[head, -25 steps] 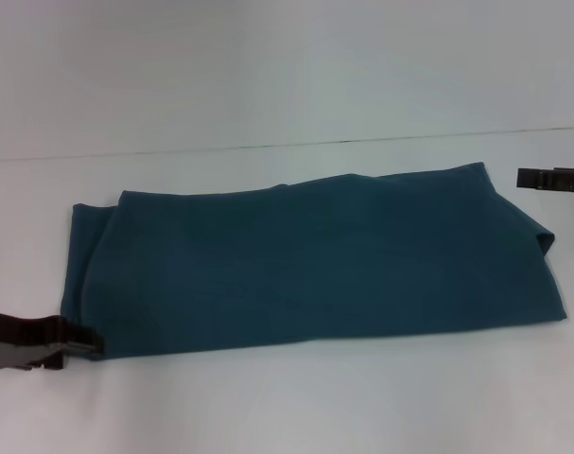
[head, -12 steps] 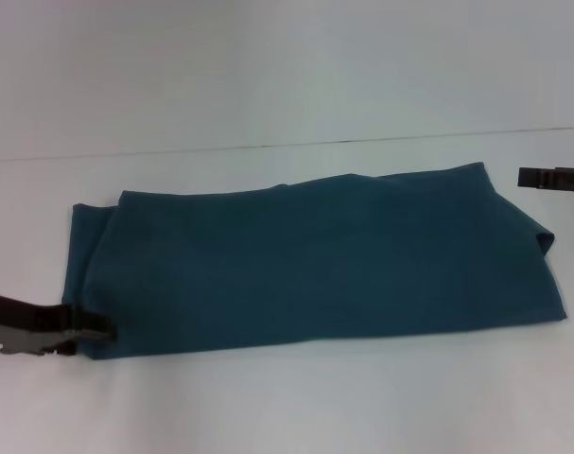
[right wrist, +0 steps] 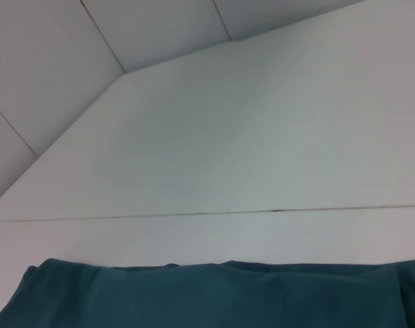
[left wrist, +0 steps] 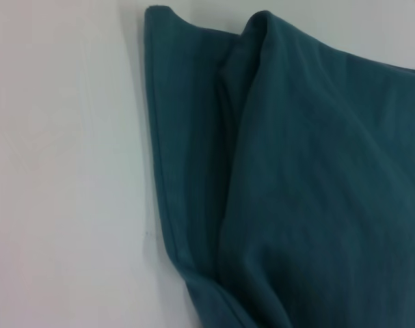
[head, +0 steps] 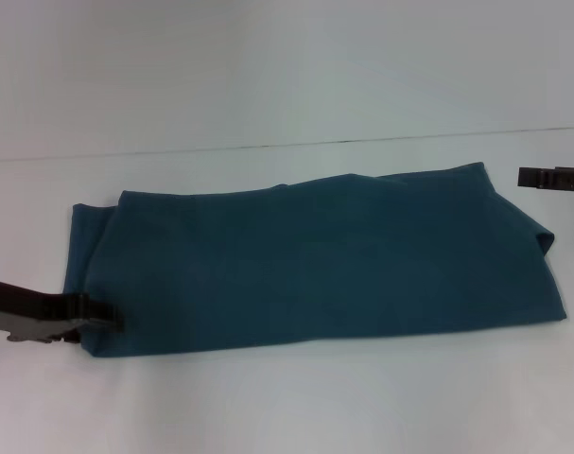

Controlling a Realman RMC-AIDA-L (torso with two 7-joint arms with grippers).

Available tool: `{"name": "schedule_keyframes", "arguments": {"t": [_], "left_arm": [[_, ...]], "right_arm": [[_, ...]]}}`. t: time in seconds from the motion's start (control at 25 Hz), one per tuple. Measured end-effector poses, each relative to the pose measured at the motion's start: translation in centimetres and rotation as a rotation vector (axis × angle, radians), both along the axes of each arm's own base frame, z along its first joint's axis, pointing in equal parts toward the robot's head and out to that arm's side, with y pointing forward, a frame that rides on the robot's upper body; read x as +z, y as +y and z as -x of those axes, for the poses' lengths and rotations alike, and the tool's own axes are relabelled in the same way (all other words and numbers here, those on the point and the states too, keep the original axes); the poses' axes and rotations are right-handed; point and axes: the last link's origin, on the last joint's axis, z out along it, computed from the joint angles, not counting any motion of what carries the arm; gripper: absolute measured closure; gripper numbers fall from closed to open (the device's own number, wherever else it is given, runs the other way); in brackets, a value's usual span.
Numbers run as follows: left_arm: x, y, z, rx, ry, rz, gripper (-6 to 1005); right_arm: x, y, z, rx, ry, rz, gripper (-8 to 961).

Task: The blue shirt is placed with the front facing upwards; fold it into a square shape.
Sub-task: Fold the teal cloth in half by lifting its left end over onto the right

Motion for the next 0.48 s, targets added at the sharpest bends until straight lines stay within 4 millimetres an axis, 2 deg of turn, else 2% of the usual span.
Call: {"name": "schedule_keyframes", "arguments": {"t": [0.48], "left_arm": [[-0.13, 0.19, -0.18, -0.019, 0.018, 0.005, 342]], "right_arm": [[-0.18, 0.12, 0.17, 0.004, 0.001, 0.001, 36]]}}
